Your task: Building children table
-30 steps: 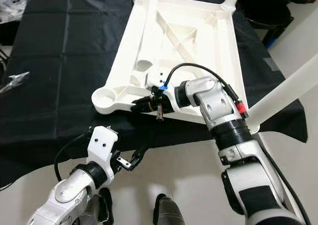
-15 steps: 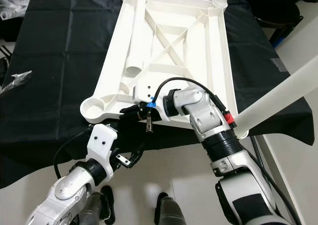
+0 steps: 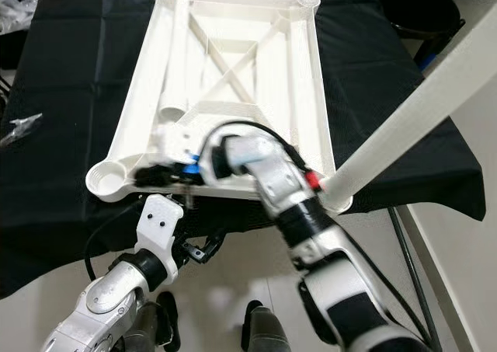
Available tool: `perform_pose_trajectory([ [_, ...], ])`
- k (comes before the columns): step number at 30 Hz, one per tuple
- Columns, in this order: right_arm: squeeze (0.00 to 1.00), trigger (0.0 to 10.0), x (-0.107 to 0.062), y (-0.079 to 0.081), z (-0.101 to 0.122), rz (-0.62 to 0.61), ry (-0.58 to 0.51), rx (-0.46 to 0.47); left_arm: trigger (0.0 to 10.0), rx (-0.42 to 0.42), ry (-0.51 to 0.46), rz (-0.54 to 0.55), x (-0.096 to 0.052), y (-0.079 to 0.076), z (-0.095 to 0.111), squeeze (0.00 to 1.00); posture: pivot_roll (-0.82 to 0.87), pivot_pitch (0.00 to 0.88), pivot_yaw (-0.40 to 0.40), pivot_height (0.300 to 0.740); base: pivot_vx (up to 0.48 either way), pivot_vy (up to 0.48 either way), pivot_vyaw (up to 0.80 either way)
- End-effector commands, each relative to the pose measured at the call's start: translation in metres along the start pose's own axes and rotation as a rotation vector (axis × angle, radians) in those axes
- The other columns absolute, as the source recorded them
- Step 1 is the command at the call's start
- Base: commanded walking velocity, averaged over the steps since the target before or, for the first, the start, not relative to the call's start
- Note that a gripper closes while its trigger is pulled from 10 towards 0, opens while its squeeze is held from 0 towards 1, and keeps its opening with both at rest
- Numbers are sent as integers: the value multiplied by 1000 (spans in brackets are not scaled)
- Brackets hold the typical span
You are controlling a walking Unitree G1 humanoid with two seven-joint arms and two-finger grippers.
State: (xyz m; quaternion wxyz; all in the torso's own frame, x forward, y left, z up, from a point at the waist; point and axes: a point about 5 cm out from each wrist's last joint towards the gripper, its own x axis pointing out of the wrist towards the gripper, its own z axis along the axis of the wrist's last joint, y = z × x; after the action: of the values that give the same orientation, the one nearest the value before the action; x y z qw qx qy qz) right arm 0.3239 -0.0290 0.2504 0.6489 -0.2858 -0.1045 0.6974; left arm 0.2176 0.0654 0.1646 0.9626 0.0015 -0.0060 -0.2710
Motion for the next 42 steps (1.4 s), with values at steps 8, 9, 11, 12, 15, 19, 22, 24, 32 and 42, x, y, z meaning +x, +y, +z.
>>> perform_pose_trajectory([
  [8, 0, 10000, -9, 0, -21, -31, 147, -80, 10000, -20, 53, -2, -2, -3, -11, 0, 128, 288, -60, 740, 0, 0, 0],
  [9, 0, 10000, -9, 0, -21, -31, 147, -80, 10000, -20, 53, -2, -2, -3, -11, 0, 128, 288, -60, 740, 0, 0, 0],
  [11, 0, 10000, -19, -24, -13, -205, 116, -17, 10000, -21, 55, -2, -2, -3, -12, 0, 132, 282, -62, 740, 0, 0, 0],
  [12, 0, 10000, -24, -35, -9, -293, 96, 16, 10000, -21, 55, -2, -2, -3, -12, 0, 132, 282, -62, 740, 0, 0, 0],
  [15, 1000, 10000, -44, -71, 15, -561, -30, 101, 10000, 6, 17, -7, -2, -3, -6, 0, 133, 268, -61, 740, 0, 0, 0],
  [19, 1000, 10000, -66, -94, 33, -765, -157, 175, 10000, 33, -28, -12, -2, -5, 2, 0, 136, 262, -62, 740, 0, 0, 0],
  [22, 1000, 10000, -79, -105, 31, -958, -153, 239, 10000, 29, -44, 25, -1, -2, 4, 0, 129, 252, -58, 740, 0, 0, 0],
  [24, 0, 10000, -82, -109, 15, -1070, -38, 345, 10000, 21, -61, 75, 0, 4, 8, 0, 129, 252, -58, 740, 0, 0, 0],
  [32, 0, 10000, -75, -104, -25, -1271, 215, 653, 10000, 19, -124, 231, 7, 28, 30, 0, 137, 263, -78, 740, 0, 0, 0],
  [42, 0, 10000, -69, -116, -8, -1319, 37, 722, 10000, 75, -223, 344, 8, 45, 61, 0, 148, 287, -108, 740, 0, 0, 0],
])
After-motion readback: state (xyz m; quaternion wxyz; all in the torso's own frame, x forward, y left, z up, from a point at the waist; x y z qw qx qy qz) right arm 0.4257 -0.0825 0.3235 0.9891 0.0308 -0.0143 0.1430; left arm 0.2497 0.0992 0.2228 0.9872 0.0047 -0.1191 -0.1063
